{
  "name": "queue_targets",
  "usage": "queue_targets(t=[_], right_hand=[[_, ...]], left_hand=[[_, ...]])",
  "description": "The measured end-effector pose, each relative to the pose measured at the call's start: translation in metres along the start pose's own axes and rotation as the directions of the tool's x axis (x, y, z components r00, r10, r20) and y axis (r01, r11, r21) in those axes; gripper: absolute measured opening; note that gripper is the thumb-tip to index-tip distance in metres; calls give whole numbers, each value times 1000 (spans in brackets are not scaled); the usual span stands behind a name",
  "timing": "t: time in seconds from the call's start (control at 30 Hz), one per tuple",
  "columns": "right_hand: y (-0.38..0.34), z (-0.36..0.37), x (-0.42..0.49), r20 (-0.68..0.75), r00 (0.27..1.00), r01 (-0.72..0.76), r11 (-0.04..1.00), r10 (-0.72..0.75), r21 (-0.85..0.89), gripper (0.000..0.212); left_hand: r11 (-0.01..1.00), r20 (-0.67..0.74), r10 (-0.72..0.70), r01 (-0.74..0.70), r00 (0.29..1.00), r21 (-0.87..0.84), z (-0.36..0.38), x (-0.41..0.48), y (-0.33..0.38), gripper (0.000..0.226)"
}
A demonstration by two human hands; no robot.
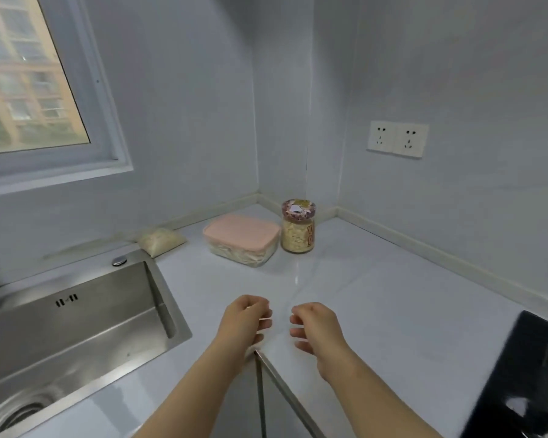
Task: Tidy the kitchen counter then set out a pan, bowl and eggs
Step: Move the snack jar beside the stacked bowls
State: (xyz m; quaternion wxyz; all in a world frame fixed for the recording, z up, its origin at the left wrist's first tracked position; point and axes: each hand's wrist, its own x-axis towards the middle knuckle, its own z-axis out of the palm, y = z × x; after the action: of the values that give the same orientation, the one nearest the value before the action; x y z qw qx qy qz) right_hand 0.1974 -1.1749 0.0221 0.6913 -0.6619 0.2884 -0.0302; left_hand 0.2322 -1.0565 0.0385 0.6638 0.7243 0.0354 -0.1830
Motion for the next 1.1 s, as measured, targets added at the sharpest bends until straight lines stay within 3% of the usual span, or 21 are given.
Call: queue_targets(t=[0.17,0.37,0.57,0.7,0.77,0.93,1.1], right_hand=[[-32,22,71,-9,1000,-2,1000,2,1,13],[-58,28,153,-127,992,-8,999,14,51,9],[-84,31,216,-246,969,10,995,14,97,12],[-90,23,249,-293,955,-11,995,40,99,14],[-95,16,264,-318,948,4,994,31,109,15],[-97,0,293,-309,950,-17,994,51,110,16],[-89,-9,314,-300,949,-57,988,99,146,15]], left_hand=[[1000,11,-11,11,1000,11,-4,74,27,8],[994,78,33,-41,996,99,5,174,66,10],[945,124,199,-224,972,238,28,254,92,12],[823,153,340,-372,928,430,53,294,104,40],[697,241,358,-429,902,574,68,314,110,56],[333,488,233,-540,841,773,102,355,126,89],[169,469,141,-488,872,856,123,379,124,102]])
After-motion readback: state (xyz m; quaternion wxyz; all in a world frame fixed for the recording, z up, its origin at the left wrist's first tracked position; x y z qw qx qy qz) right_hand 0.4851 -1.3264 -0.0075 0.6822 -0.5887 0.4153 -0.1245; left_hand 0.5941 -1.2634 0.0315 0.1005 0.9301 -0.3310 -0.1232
